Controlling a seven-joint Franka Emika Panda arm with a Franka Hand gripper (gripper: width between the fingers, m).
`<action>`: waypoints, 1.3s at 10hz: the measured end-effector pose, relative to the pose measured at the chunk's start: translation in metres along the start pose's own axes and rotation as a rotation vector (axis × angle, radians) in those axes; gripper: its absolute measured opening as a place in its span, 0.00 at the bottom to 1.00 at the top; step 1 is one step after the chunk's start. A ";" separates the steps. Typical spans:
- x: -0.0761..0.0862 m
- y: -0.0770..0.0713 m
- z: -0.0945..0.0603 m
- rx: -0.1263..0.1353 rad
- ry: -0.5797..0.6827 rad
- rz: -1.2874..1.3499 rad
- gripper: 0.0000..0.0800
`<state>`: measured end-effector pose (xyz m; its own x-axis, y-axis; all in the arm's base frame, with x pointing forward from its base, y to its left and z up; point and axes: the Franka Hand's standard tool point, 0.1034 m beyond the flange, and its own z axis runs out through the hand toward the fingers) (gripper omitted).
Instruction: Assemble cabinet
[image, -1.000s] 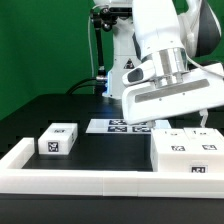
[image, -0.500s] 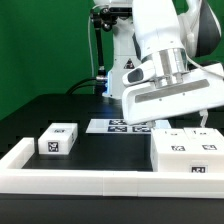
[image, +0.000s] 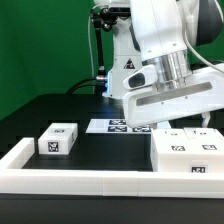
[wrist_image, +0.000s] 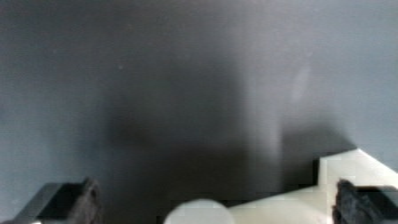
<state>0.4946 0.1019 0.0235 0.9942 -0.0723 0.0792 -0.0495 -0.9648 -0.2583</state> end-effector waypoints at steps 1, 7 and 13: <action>0.000 0.000 0.000 0.000 0.002 -0.001 0.81; 0.003 -0.002 -0.004 -0.030 0.106 -0.023 0.81; -0.001 -0.007 -0.005 -0.052 0.213 -0.061 0.81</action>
Offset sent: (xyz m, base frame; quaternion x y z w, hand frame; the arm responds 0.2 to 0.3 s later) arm 0.0000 0.0000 0.0000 0.0000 0.0000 0.0000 1.0000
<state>0.4935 0.1074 0.0303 0.9534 -0.0600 0.2957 -0.0004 -0.9803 -0.1976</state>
